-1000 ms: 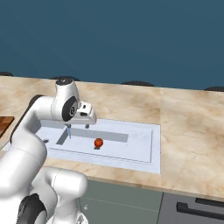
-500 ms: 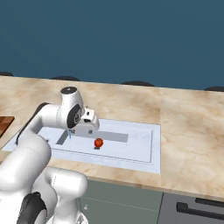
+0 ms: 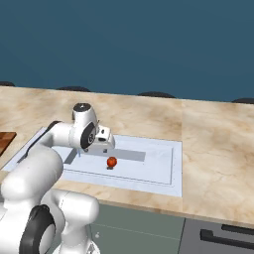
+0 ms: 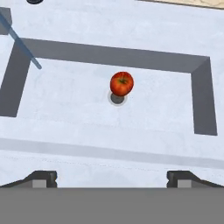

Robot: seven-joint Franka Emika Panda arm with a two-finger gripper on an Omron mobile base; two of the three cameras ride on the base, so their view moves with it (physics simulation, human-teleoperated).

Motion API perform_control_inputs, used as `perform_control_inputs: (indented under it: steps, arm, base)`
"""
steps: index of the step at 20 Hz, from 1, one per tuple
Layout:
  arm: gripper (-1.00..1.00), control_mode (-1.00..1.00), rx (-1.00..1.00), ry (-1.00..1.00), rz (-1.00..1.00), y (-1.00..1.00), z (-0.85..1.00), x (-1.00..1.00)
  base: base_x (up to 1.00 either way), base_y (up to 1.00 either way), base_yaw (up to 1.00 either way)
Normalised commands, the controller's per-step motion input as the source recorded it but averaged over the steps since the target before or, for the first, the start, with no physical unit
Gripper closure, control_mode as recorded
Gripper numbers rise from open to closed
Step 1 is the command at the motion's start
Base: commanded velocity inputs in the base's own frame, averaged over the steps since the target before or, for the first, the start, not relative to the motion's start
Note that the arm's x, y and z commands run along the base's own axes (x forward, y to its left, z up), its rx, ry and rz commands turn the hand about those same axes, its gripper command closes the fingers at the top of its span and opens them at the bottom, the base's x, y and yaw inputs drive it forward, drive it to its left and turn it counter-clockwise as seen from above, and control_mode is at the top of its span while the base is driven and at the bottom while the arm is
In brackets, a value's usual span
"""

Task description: Pick the apple from the sink and place it on the cutting board to airdry. Then turn off the sink faucet.

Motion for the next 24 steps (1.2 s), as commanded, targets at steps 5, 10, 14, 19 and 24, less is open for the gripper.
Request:
perform_control_inputs:
  steps: [5, 10, 14, 19, 24]
  arm:
    - [-1.00, -1.00, 0.01, 0.00, 0.00, 0.00, -0.23, 0.23]
    - [-1.00, -1.00, 0.02, 0.00, 0.00, -0.01, -0.26, 0.16]
    - [-1.00, -1.00, 0.02, 0.00, 0.00, -0.04, -0.21, 0.16]
    - [-1.00, -1.00, 0.02, 0.00, 0.00, -0.06, -0.20, 0.13]
    - [-1.00, -1.00, 0.02, 0.00, 0.00, -0.03, -0.21, 0.13]
  base:
    - [0.00, 0.00, 0.00]
    - [0.00, 0.00, 0.00]
    - [0.00, 0.00, 0.00]
    - [0.00, 0.00, 0.00]
    - [0.00, 0.00, 0.00]
